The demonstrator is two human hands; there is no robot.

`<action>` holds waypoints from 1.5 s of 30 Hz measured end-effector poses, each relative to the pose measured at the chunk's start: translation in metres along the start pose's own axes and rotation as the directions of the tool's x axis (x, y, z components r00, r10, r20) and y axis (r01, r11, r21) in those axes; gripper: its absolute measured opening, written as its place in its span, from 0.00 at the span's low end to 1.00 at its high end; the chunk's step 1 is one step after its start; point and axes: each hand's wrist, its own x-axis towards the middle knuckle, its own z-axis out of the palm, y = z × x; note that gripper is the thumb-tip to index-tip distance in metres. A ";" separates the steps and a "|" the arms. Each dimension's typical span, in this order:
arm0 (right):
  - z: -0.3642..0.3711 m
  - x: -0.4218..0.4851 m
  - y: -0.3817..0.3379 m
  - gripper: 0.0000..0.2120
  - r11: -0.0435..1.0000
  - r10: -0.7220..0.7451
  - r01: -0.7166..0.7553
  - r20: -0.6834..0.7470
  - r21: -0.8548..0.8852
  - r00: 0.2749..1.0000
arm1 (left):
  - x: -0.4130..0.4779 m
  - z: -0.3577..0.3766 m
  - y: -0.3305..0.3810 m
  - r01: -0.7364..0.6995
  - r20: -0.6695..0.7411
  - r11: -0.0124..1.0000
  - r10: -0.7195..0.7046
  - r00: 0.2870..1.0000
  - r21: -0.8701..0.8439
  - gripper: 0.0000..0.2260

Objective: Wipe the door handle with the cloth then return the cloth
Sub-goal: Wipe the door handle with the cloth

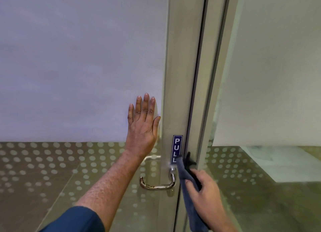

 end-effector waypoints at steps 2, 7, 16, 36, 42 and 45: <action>0.024 -0.002 0.002 0.19 0.990 -0.045 0.046 0.011 -0.137 0.999 | 0.000 0.001 -0.001 -0.002 -0.008 1.000 0.002 1.000 0.009 0.27; 0.064 0.008 -0.005 0.14 0.966 -0.075 0.077 0.016 -0.247 0.997 | 0.001 0.001 -0.001 -0.002 -0.004 1.000 0.002 1.000 0.014 0.27; 0.095 -0.004 0.001 0.14 0.968 -0.093 0.081 -0.039 -0.236 0.995 | 0.001 0.001 0.000 -0.002 -0.006 1.000 0.002 1.000 -0.003 0.27; 0.145 -0.006 -0.075 0.25 0.876 -0.051 0.118 0.154 -0.467 0.987 | 0.000 0.000 -0.002 -0.004 0.029 1.000 0.004 1.000 0.011 0.28; 0.141 0.003 -0.057 0.12 0.862 -0.341 0.398 0.220 -0.315 0.914 | -0.001 0.004 -0.003 -0.016 0.008 1.000 0.016 1.000 0.024 0.28; 0.129 0.010 -0.056 0.14 0.764 -0.494 0.577 0.313 -0.288 0.811 | 0.000 0.006 -0.003 -0.010 -0.005 1.000 0.010 1.000 0.021 0.29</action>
